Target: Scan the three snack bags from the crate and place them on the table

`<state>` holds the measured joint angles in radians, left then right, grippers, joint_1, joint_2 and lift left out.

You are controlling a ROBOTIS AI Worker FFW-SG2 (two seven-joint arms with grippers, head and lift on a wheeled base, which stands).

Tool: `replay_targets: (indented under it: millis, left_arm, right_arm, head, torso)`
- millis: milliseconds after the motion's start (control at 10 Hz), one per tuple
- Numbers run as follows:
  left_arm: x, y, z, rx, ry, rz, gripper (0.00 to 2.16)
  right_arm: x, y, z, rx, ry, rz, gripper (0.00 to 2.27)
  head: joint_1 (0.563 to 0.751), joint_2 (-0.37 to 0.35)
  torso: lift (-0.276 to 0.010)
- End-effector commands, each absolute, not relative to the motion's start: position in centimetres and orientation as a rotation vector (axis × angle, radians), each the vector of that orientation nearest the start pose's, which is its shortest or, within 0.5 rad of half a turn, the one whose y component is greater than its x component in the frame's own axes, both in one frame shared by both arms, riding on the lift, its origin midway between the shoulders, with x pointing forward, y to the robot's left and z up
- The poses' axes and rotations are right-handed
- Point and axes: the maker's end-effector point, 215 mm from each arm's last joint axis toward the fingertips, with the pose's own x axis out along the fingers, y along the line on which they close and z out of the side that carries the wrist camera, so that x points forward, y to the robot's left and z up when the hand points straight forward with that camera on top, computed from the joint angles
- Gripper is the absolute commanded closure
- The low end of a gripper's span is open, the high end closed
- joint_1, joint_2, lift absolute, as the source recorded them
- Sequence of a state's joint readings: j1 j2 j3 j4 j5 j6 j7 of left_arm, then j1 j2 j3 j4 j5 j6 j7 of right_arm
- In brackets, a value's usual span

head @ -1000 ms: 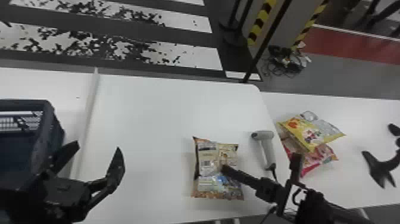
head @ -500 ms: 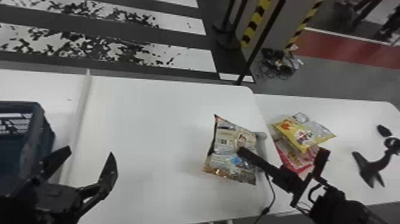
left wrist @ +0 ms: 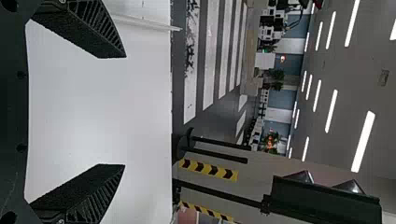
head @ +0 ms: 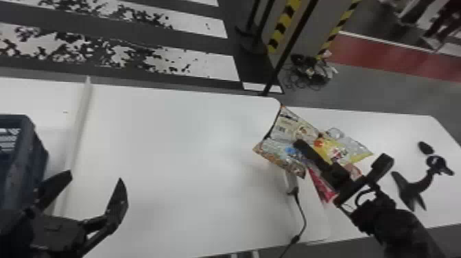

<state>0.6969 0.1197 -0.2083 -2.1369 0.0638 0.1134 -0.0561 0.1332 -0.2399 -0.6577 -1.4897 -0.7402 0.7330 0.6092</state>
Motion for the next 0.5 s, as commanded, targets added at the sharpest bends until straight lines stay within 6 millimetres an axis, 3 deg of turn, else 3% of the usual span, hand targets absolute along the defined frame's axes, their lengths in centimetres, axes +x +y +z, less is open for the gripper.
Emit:
replay_targets:
  millis: [0,100,400]
  left_arm:
    - [35.5,11.0,-40.7,-0.082,0.269,-0.290,0.02]
    - [35.4,11.0,-40.8,-0.082,0.271,-0.291,0.02]
    - [35.1,10.8,-41.0,-0.074,0.276,-0.294,0.02]
  right_arm:
    - [46.8,-47.3,-44.8,0.810,0.334,0.047,2.23]
    - [47.6,-48.5,-44.7,0.820,0.321,0.006,2.22]
    - [49.0,-55.6,-45.2,0.810,0.253,-0.200,2.22]
  head:
    - [0.695,-0.350]
    - [0.695,-0.350]
    - [0.695,-0.350]
  torso:
    - [-0.062]
    - [-0.062]
    - [-0.062]
